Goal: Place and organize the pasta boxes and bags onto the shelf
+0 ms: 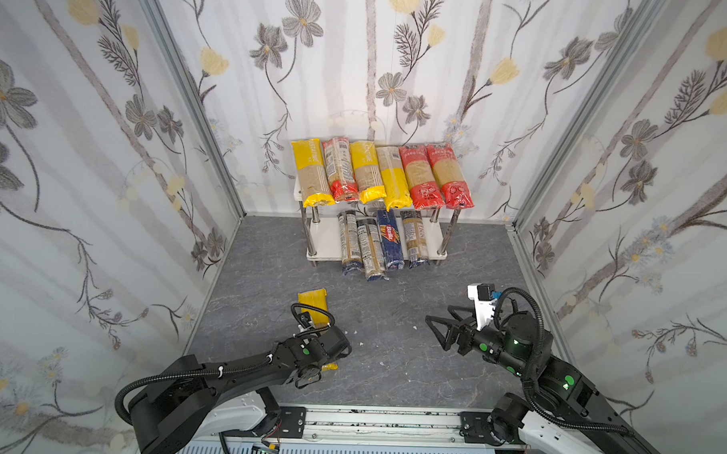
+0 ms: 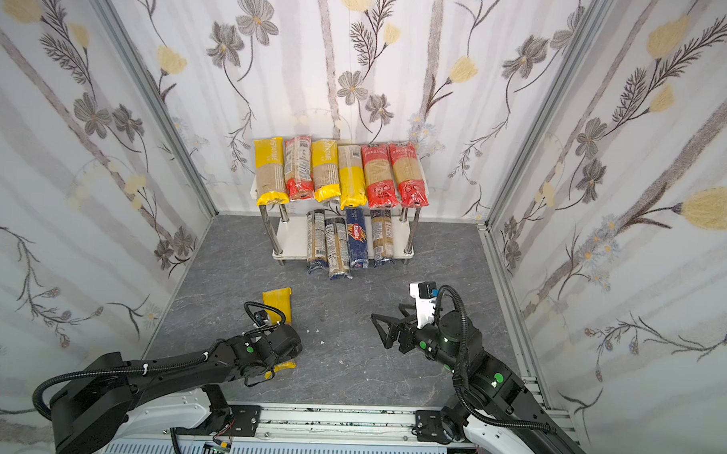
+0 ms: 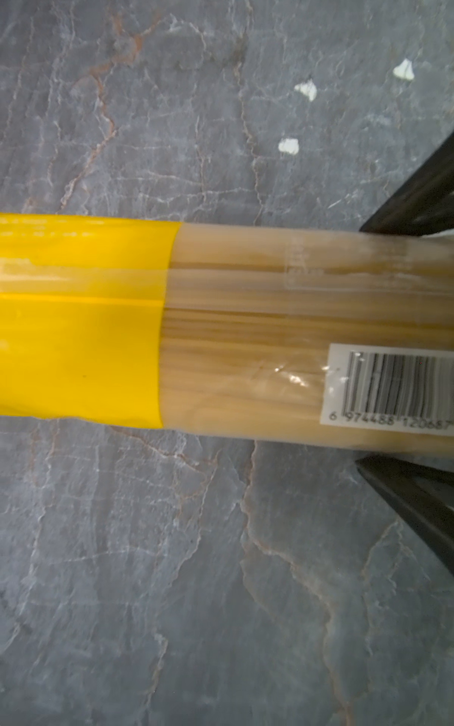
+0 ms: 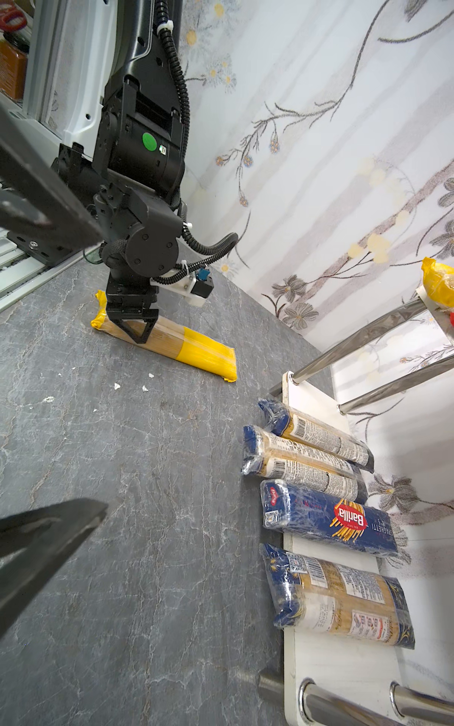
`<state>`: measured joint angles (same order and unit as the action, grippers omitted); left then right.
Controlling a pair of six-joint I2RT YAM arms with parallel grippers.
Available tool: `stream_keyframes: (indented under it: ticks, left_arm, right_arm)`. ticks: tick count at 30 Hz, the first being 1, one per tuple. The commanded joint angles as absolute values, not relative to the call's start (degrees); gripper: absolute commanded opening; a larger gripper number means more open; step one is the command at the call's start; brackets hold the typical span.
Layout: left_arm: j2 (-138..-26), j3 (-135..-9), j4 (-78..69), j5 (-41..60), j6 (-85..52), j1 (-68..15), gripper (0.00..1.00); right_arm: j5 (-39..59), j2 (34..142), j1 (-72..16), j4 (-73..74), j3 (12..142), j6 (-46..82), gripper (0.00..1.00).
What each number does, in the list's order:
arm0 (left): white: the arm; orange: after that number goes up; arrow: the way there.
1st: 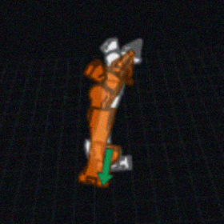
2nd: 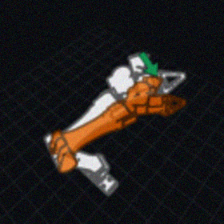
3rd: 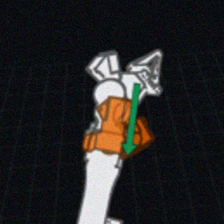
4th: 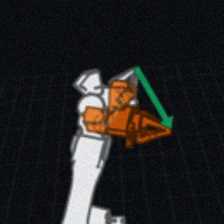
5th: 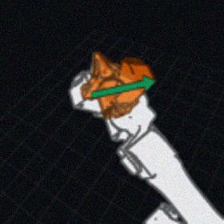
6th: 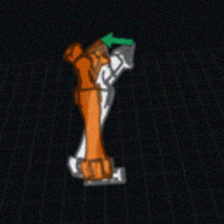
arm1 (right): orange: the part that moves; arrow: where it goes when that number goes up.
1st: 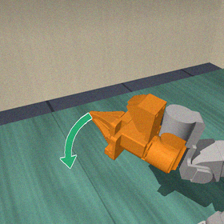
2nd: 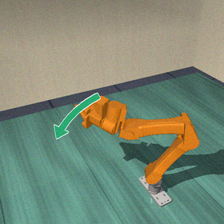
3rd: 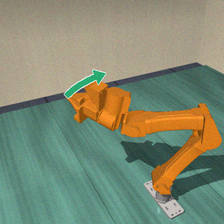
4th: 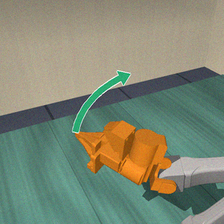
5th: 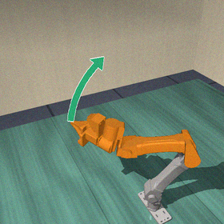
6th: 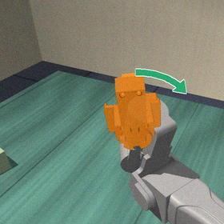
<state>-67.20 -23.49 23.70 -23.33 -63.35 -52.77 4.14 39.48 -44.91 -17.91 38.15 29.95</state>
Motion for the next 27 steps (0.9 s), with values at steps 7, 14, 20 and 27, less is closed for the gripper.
stream_keyframes:
  ticks: [7,14,20,27]
  left_arm:
    - [-70.4,-19.9,20.3,-18.4,-73.0,-60.2,0.69]
    - [-70.2,-17.6,16.9,-20.9,-74.0,-63.3,0.32]
    - [-65.4,-15.9,17.0,-22.1,-72.0,-64.7,0.00]
    - [-58.1,-15.9,17.3,-24.6,-66.9,-65.4,0.00]
  right_arm:
    - [3.9,39.1,-44.9,-16.3,37.2,30.7,1.00]
    - [4.0,37.4,-44.9,-17.7,37.0,30.9,1.00]
    - [3.8,36.7,-44.9,-18.9,37.8,30.8,1.00]
    - [2.9,37.1,-44.9,-19.3,38.5,30.2,1.00]
